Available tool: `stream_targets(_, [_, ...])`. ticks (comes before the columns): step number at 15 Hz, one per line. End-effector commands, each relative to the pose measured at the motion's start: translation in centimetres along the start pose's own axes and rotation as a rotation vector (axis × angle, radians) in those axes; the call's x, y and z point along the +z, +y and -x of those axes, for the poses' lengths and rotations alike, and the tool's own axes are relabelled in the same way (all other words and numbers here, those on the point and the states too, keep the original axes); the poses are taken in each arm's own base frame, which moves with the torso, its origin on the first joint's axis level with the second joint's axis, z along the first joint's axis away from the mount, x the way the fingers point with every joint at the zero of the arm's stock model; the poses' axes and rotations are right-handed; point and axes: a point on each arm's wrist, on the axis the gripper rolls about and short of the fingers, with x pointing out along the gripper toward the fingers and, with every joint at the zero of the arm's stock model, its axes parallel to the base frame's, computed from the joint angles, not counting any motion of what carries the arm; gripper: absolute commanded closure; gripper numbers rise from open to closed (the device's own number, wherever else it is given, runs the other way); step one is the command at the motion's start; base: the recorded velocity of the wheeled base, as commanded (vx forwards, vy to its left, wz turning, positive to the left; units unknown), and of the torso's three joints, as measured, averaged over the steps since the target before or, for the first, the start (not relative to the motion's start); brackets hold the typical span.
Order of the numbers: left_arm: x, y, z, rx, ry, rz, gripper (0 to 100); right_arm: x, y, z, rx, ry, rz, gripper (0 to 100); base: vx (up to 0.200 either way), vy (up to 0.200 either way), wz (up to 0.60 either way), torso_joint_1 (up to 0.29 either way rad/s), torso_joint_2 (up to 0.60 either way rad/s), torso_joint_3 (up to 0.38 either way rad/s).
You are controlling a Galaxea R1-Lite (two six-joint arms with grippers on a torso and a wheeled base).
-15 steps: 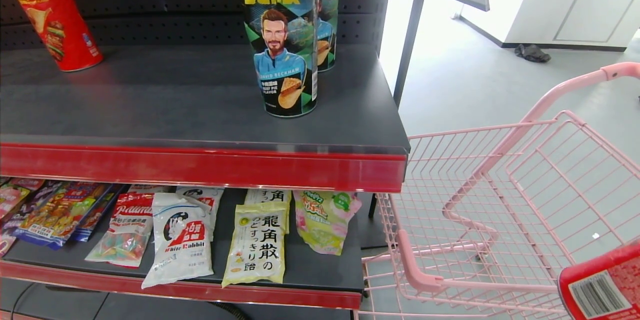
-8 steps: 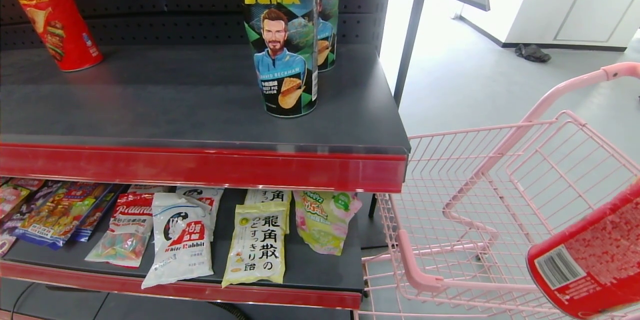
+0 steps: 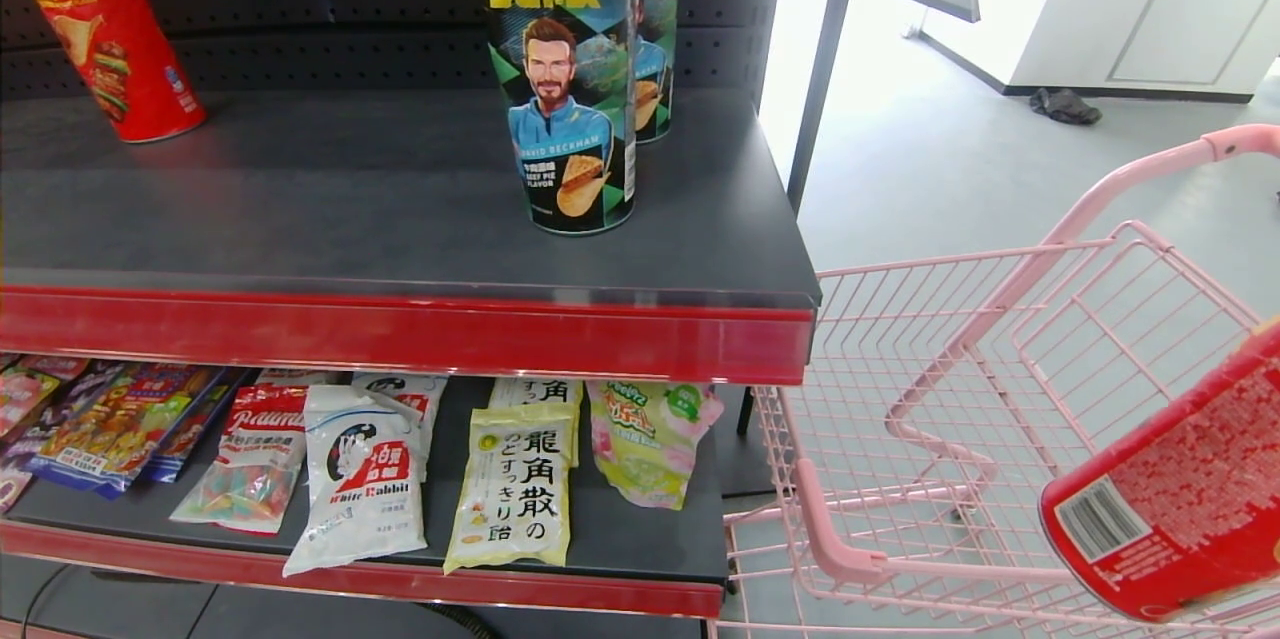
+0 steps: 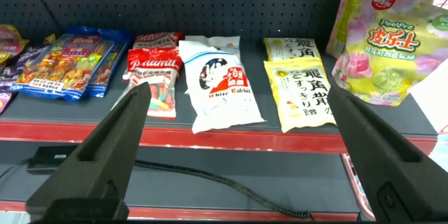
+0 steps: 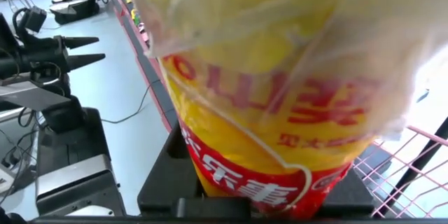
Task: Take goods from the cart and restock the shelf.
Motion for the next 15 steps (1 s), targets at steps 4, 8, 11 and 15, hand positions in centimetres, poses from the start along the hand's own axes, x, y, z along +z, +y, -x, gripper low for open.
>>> stream_targets(4, [0.00, 0.00, -0.01, 0.000, 0.001, 0.000, 0, -0.03, -0.33, -0.22, 0.000, 0.005, -0.011, 100, 0.000, 0.000, 0.00, 0.000, 0.00, 0.000])
stream_targets(8, [0.00, 0.00, -0.01, 0.000, 0.001, 0.000, 0, -0.69, -0.36, -0.19, -0.049, 0.016, -0.029, 100, 0.000, 0.000, 0.00, 0.000, 0.00, 0.000])
stream_targets(11, [0.00, 0.00, -0.01, 0.000, 0.001, 0.000, 0, -0.68, -0.72, -0.43, -0.041, 0.019, -0.035, 100, 0.000, 0.000, 0.00, 0.000, 0.00, 0.000])
stream_targets(15, [0.00, 0.00, -0.01, 0.000, 0.001, 0.000, 0, -0.80, -0.81, -0.50, -0.029, 0.023, -0.040, 100, 0.000, 0.000, 0.00, 0.068, -0.22, -0.153])
